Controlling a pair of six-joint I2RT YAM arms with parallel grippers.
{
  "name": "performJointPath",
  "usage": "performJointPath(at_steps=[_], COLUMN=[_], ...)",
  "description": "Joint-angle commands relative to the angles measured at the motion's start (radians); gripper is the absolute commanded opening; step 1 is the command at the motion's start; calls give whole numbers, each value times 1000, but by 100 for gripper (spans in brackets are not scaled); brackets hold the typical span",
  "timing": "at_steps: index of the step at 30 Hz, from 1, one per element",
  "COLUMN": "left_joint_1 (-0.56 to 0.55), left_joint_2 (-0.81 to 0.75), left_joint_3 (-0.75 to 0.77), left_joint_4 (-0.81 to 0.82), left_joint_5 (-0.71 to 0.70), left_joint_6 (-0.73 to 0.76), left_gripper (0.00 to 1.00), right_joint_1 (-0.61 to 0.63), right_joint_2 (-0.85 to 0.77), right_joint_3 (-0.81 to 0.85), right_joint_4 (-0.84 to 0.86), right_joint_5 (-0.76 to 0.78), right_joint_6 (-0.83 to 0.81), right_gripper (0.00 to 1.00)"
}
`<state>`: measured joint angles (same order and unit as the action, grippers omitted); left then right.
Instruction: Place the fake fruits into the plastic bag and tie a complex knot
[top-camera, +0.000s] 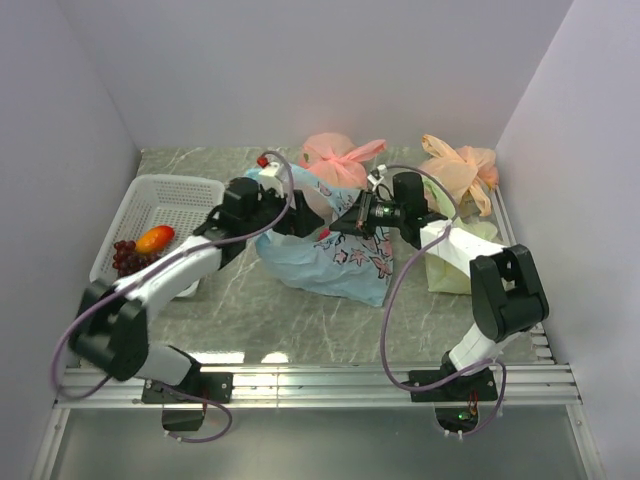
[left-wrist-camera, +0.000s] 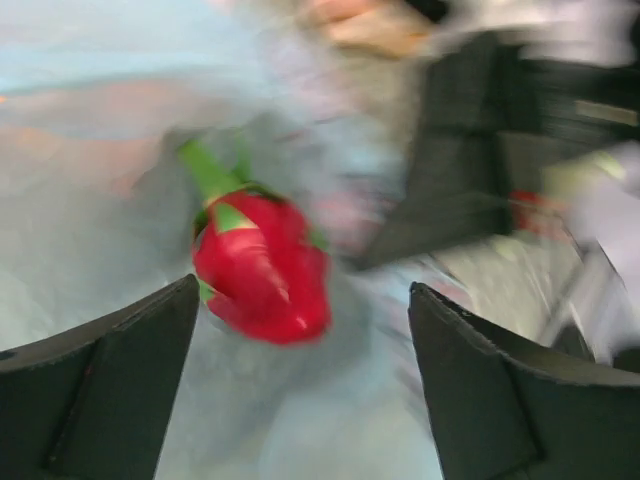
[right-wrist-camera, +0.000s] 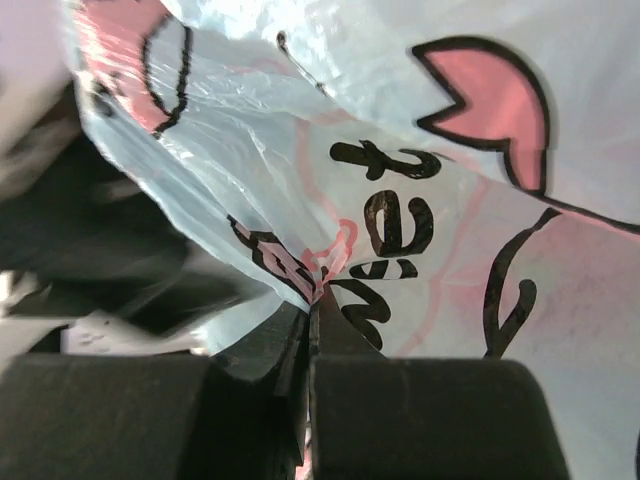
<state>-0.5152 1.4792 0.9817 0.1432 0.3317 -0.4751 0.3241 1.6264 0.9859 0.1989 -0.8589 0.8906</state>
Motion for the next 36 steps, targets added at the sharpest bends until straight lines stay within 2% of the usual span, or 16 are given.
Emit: performJointPath(at_steps=[1,2,6,8,11,16,19,22,24,25,27,28,30,31,33,36], left_joint_1=[-2,0,-3,-3,-5,-42,-68,-103,-114,-112,-103,-88,-53,-16,12,95], left_joint_2=[-204,-247,-299,-315,-318,-278,-257,-202,-191,-233,-302,-341,-448,-506,-546,-573], left_joint_3=[-9,-11,-27,-58,-87,-77,-60,-37,-11,0,41,66,132,150,207,270], left_joint_4=[-88,-140,-488,-542,-588,-731,-833,-872,-878,-858,-809,-794,-754,-723,-706,-744], left_joint_5=[180,217,329,378,366,415,438,445,400,374,330,322,302,271,212,87], left_joint_6=[194,275,432,464,464,614,772,846,880,865,831,813,721,677,639,587], left_gripper=[89,86,70,60,52,36,27,24,27,38,52,63,75,85,96,98], right_joint_1=[15,18,33,41,56,75,73,82,96,104,122,130,141,150,162,168], right_joint_2=[38,43,53,58,58,64,84,107,116,116,107,105,99,99,101,98], right_joint_3=[72,80,108,118,132,157,184,224,247,253,255,254,246,246,250,255], right_joint_4=[-134,-165,-177,-191,-213,-237,-210,-200,-211,-225,-263,-276,-305,-312,-345,-375], right_joint_5=[3,7,-3,-15,-37,-19,-3,-11,-23,-25,-28,-35,-40,-42,-35,-25], right_joint_6=[-172,-211,-251,-278,-320,-352,-338,-337,-360,-393,-426,-441,-481,-505,-535,-573], right_gripper=[0,0,0,0,0,0,0,0,0,0,0,0,0,0,0,0])
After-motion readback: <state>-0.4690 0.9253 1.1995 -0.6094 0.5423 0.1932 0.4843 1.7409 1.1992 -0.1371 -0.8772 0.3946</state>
